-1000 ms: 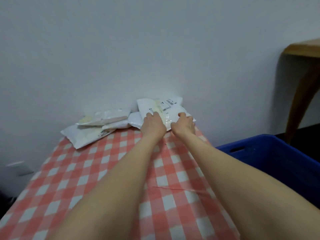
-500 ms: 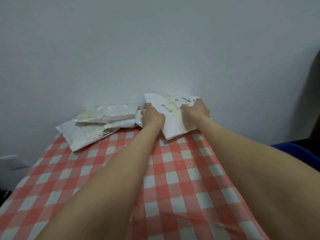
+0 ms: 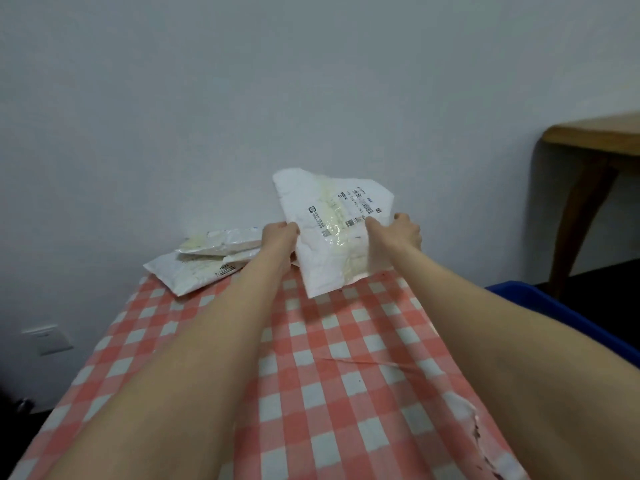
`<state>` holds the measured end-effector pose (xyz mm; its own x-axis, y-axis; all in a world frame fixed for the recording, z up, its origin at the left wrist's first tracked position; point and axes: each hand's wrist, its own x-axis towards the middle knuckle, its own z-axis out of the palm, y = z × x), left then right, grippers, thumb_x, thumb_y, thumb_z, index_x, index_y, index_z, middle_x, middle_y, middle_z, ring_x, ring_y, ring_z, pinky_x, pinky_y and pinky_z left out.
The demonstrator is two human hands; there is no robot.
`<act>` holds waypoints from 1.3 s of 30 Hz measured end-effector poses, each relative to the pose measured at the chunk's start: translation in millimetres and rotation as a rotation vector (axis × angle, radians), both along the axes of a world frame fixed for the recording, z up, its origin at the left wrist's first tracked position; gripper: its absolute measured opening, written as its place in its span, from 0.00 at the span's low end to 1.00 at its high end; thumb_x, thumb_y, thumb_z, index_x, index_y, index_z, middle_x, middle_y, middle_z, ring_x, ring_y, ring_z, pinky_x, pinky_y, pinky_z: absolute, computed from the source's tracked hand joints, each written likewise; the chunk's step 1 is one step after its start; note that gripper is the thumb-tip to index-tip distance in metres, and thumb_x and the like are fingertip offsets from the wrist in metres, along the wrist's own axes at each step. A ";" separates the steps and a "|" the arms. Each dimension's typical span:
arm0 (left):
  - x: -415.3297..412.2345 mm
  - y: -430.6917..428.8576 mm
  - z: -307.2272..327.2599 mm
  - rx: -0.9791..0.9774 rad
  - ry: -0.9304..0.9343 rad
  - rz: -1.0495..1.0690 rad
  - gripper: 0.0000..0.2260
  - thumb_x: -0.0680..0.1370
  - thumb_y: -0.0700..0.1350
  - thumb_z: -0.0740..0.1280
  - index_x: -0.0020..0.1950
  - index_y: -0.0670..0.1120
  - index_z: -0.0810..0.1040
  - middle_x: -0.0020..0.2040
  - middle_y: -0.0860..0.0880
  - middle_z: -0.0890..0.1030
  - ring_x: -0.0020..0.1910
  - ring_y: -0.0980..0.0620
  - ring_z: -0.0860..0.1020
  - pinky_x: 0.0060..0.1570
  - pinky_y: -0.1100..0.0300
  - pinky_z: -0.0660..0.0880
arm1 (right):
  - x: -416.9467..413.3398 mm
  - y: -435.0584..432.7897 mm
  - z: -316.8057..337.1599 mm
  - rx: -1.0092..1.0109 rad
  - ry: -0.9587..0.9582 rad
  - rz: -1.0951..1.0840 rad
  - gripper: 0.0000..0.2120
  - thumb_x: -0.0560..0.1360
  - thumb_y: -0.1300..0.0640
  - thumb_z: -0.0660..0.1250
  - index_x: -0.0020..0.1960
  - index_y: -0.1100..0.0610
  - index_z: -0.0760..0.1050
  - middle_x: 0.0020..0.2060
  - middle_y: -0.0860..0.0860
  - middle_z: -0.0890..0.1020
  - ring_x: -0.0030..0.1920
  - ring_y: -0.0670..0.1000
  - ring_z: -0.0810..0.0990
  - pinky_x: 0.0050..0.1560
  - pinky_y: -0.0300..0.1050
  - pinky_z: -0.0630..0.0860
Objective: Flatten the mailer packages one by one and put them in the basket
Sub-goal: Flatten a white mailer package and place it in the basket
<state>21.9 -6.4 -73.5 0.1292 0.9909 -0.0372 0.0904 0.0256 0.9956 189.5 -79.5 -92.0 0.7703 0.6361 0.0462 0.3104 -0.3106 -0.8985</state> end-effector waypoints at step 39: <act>-72.2 -75.5 -57.8 0.502 1.543 -0.597 0.34 0.64 0.58 0.77 0.64 0.50 0.67 0.61 0.50 0.71 0.56 0.47 0.74 0.52 0.52 0.74 | -76.1 -73.5 -46.7 -0.674 -0.760 0.770 0.35 0.67 0.43 0.76 0.68 0.49 0.65 0.61 0.49 0.73 0.56 0.53 0.73 0.50 0.45 0.70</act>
<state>-50.3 -81.9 -131.3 0.5989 0.7760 -0.1980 0.7727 -0.6248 -0.1117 113.4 -153.0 -138.7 0.1149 0.9743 -0.1939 0.9777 -0.1454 -0.1516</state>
